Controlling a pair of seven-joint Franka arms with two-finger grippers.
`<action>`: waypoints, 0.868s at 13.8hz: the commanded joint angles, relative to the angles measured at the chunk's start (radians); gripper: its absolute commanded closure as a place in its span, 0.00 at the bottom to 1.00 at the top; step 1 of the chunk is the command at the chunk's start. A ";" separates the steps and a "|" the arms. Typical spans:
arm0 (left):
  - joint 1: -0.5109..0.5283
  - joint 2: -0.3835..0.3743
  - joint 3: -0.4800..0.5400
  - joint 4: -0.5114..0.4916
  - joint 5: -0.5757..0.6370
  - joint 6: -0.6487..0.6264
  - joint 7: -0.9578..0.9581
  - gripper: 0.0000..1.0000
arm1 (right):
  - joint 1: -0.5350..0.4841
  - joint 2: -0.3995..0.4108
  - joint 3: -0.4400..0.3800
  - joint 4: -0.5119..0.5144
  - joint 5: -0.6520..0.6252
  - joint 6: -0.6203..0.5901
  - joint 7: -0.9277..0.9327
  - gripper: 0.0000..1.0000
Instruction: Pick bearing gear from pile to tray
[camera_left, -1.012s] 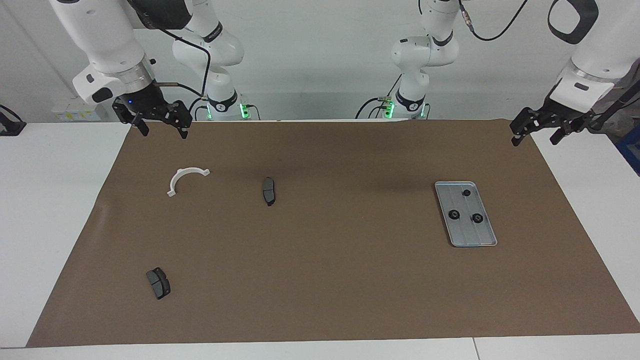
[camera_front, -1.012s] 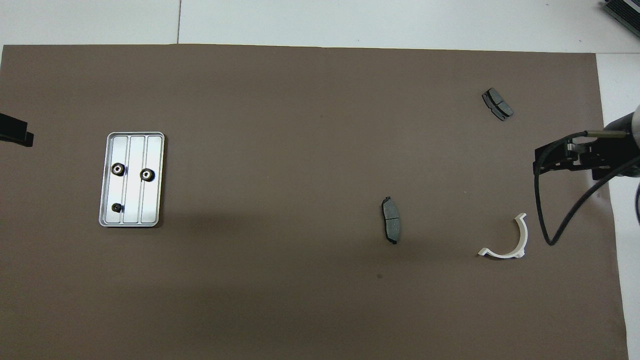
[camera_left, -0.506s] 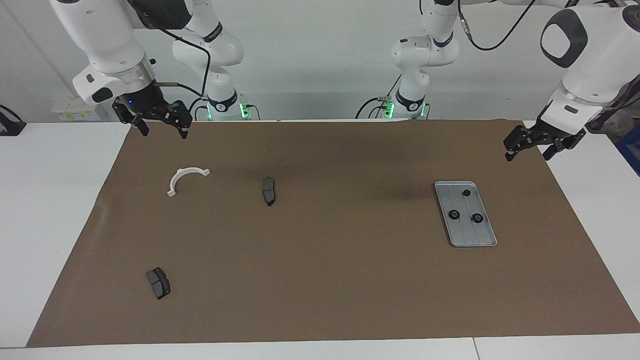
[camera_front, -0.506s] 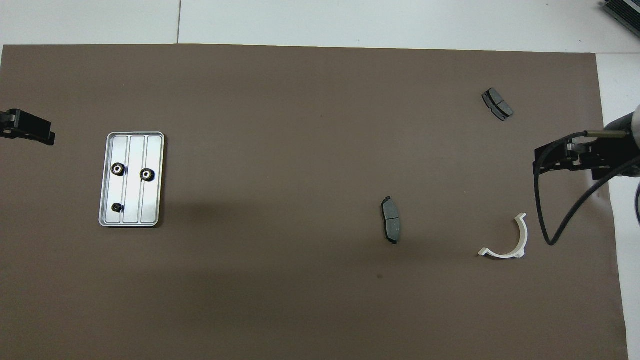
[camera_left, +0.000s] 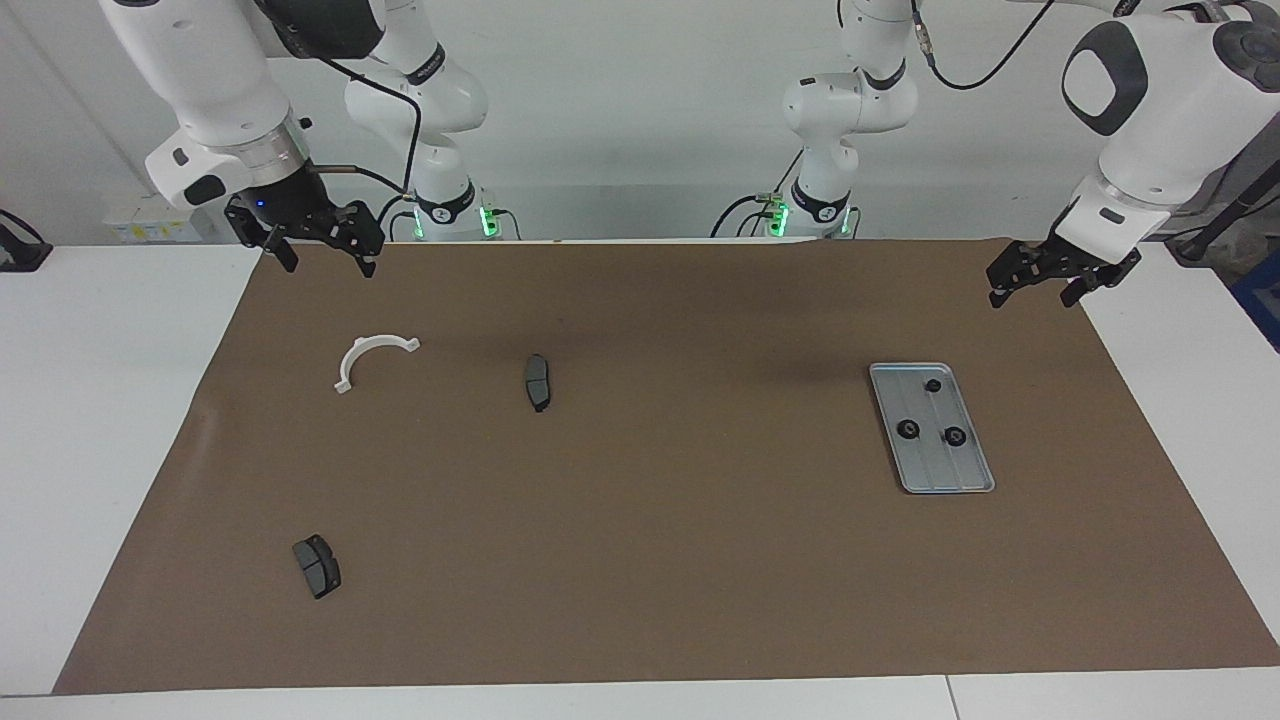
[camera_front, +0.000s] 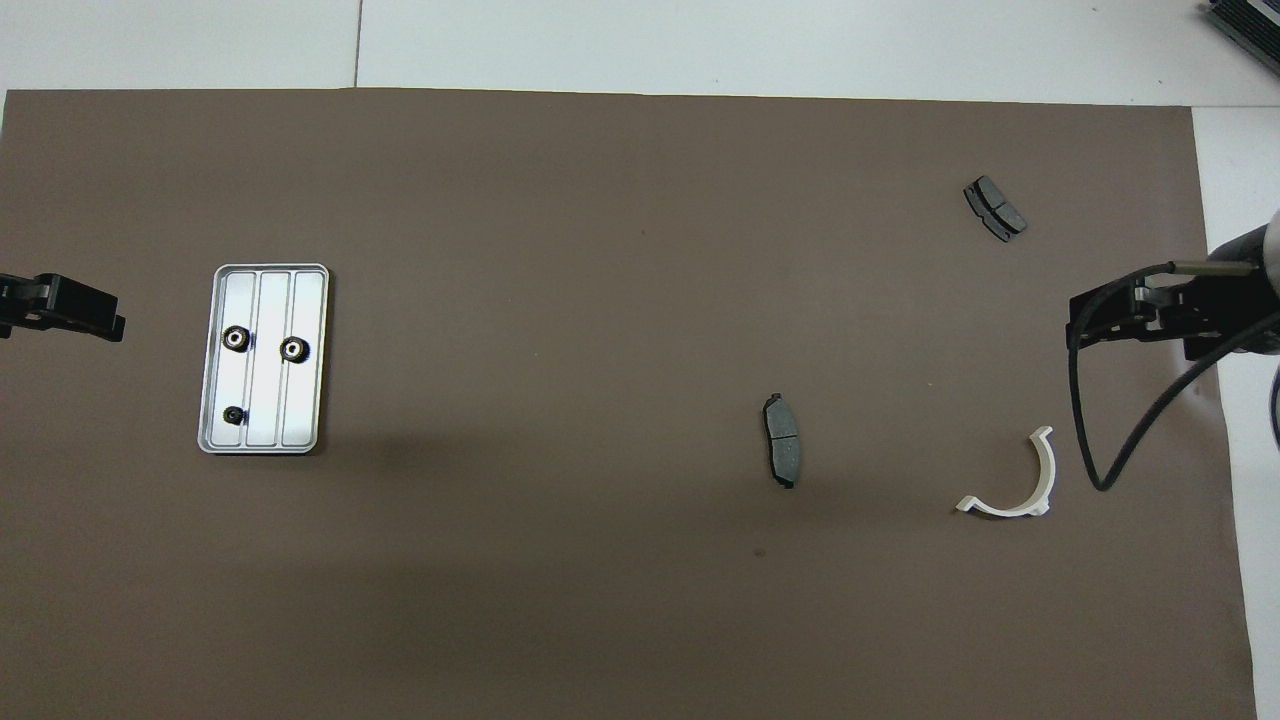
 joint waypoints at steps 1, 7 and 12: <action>-0.015 -0.049 -0.003 -0.081 -0.004 0.065 -0.008 0.00 | -0.012 0.001 0.005 -0.001 0.017 -0.007 -0.024 0.00; -0.076 -0.081 -0.003 -0.164 0.001 0.142 -0.008 0.00 | -0.012 0.001 0.005 -0.001 0.017 -0.006 -0.024 0.00; -0.107 -0.084 -0.007 -0.170 0.041 0.141 -0.067 0.00 | -0.012 0.001 0.005 -0.001 0.017 -0.006 -0.024 0.00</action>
